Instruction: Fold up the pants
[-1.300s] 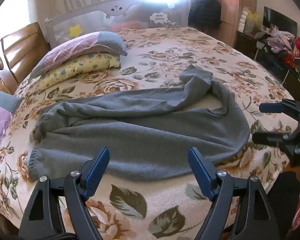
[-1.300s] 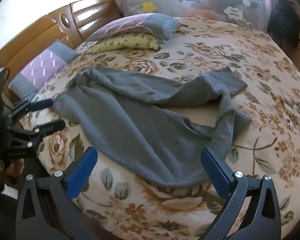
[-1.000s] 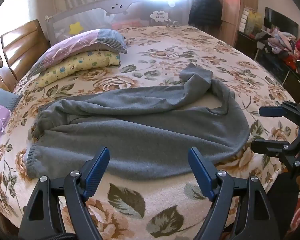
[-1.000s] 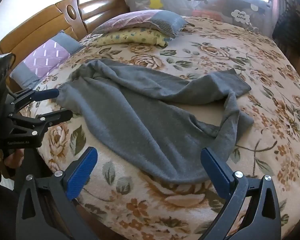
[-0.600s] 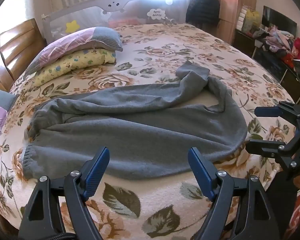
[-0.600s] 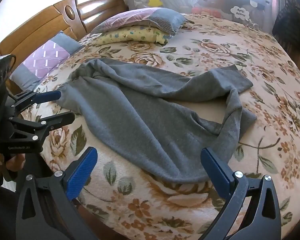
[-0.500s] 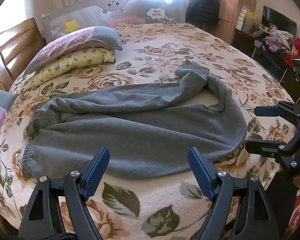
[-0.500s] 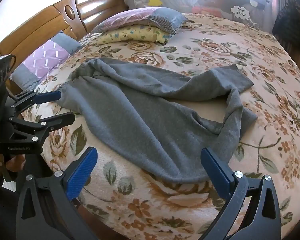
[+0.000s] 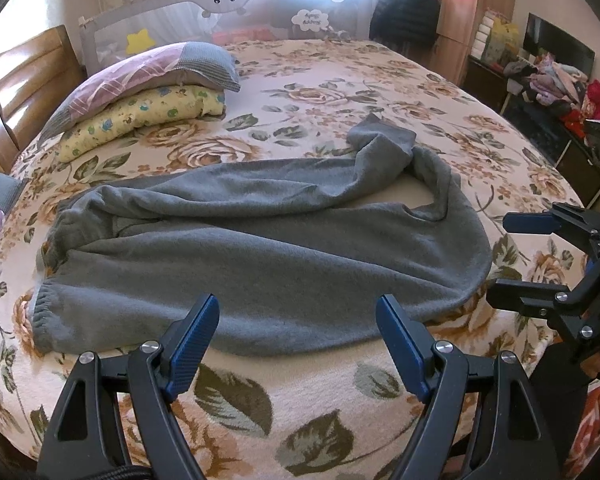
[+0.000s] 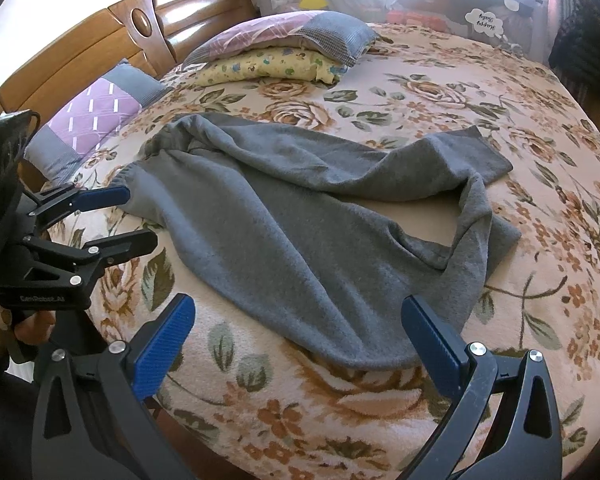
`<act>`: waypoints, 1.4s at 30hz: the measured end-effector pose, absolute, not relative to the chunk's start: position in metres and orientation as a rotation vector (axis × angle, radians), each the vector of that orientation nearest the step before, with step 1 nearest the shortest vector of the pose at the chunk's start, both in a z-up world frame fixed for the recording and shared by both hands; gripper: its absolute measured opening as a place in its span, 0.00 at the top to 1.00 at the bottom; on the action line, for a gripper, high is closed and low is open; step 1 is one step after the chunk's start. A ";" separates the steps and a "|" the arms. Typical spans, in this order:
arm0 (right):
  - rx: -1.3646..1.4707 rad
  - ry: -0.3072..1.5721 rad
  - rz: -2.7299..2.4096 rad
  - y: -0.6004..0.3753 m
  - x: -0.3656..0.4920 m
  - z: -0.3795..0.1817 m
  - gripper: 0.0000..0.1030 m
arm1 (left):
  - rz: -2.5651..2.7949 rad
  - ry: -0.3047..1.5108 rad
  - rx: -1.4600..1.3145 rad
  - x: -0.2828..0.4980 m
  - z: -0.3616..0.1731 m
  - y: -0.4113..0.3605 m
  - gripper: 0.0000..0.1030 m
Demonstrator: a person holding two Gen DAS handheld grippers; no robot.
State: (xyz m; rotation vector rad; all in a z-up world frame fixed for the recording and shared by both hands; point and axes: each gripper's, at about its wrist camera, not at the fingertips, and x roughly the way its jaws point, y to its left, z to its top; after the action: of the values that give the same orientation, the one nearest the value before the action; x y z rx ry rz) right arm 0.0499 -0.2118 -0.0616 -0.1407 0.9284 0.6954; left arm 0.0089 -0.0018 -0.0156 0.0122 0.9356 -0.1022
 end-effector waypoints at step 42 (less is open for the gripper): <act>0.304 0.975 0.324 -0.368 0.197 -0.134 0.37 | -0.382 1.081 0.173 0.049 -0.089 -0.099 0.21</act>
State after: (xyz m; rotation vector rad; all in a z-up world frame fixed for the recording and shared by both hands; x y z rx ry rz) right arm 0.1966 -0.3678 -0.1336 0.3039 0.9747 0.3239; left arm 0.0488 -0.0995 -0.0889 0.1735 1.0814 -0.3818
